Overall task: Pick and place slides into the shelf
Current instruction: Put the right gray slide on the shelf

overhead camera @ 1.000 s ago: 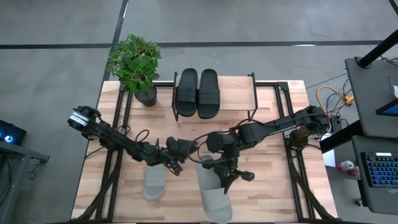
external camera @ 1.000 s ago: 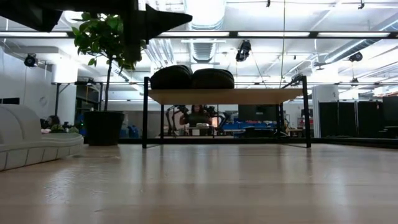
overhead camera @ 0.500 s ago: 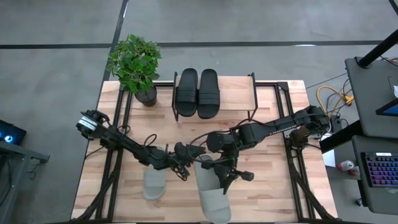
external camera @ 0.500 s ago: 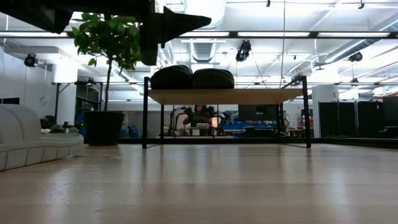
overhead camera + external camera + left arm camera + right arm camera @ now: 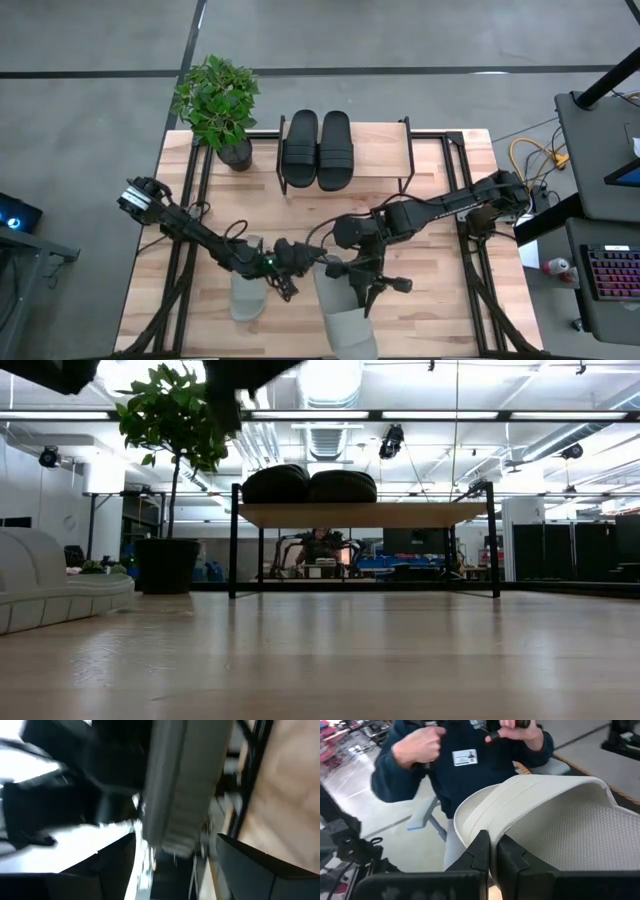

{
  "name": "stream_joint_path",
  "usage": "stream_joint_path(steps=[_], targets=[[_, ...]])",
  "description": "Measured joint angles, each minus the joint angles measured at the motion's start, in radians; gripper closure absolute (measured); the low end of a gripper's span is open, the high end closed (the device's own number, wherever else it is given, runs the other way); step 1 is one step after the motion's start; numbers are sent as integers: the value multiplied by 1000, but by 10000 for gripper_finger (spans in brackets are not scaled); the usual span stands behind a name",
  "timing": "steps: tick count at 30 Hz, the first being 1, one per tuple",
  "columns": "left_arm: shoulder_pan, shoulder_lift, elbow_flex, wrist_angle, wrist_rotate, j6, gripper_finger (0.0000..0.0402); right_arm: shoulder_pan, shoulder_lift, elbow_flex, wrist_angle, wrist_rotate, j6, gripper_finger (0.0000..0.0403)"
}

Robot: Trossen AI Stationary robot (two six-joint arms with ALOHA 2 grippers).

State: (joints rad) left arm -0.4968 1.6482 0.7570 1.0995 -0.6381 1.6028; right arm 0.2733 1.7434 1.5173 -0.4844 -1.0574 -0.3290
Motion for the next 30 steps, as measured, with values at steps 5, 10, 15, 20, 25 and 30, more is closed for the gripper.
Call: stream_joint_path(steps=[5,10,15,20,25,30], targets=[[-29,-1,0,39,147,-4,143,22,0,0,27,-42,-33,394],[-42,-1,0,78,248,-3,143,64,0,0,87,-61,-74,394],[-40,-1,0,87,363,-65,143,110,0,0,133,-78,-136,394],[-42,-1,0,101,443,-105,143,143,0,0,169,-78,-152,394],[-42,-1,4,93,450,-113,143,152,29,0,221,-79,-147,394],[-42,0,17,90,455,-182,143,145,74,-1,261,-79,-118,394]])
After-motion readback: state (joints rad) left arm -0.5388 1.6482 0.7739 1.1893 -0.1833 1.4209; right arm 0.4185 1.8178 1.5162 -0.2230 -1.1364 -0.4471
